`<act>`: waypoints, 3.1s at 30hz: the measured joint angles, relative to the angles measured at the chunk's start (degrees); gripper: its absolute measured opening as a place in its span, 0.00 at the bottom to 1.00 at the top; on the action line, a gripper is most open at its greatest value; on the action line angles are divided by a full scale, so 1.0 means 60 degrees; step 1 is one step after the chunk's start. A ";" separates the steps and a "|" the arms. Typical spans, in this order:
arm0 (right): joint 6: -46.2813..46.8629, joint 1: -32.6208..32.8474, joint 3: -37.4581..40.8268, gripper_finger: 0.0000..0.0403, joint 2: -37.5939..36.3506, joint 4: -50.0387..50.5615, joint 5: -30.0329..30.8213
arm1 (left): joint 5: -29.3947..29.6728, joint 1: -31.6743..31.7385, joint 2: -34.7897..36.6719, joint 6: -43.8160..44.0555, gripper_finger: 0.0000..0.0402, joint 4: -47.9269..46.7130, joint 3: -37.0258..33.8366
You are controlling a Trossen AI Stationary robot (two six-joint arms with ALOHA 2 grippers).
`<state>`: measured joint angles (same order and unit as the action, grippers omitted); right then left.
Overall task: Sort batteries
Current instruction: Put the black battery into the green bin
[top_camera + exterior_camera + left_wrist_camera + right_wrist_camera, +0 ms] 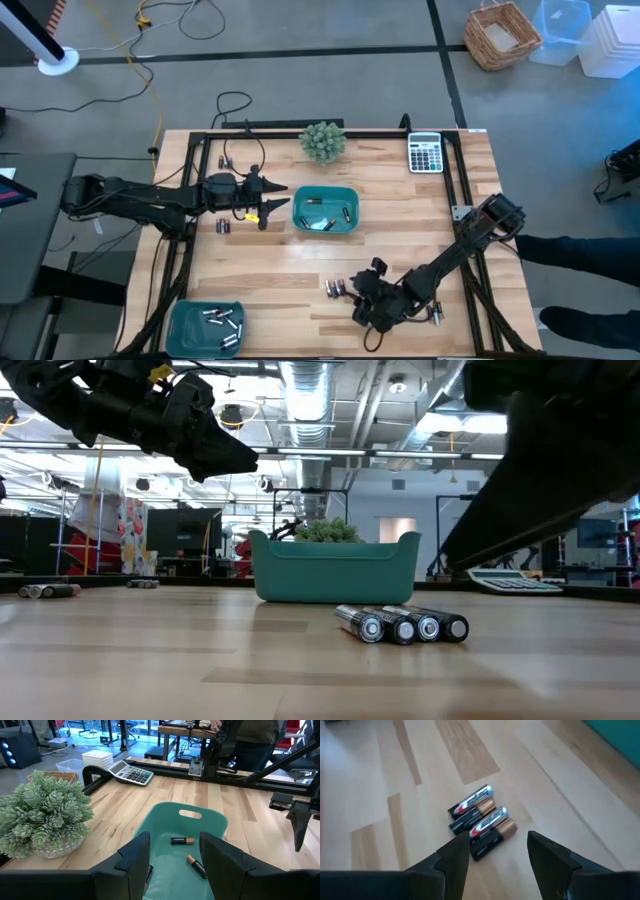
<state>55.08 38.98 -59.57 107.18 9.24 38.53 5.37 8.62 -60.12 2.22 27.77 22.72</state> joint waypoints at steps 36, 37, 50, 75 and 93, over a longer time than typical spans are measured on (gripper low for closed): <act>0.0291 0.0046 -0.0011 0.53 0.0942 -0.1159 0.0330 | -0.0011 -0.0004 0.0004 -0.0040 0.41 -0.0008 0.0007; 0.0219 0.0025 -0.0011 0.53 0.0942 -0.1314 0.0319 | -0.0011 -0.0004 0.0004 -0.0044 0.41 -0.0008 0.0007; 0.0089 -0.0265 -0.0011 0.53 0.0942 -0.1033 0.0042 | -0.0011 -0.0004 0.0004 -0.0022 0.41 -0.0011 0.0007; 0.0092 -0.0691 -0.0029 0.41 0.0921 0.0506 -0.0310 | -0.0007 -0.0004 0.0004 -0.0080 0.41 -0.0008 0.0004; 0.0114 -0.0824 -0.0033 0.08 0.0910 0.0706 -0.0369 | -0.0009 -0.0004 0.0004 -0.0059 0.41 -0.0009 0.0004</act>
<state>55.77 34.04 -59.77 112.64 13.47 36.32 5.31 8.60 -60.10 1.86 27.72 22.74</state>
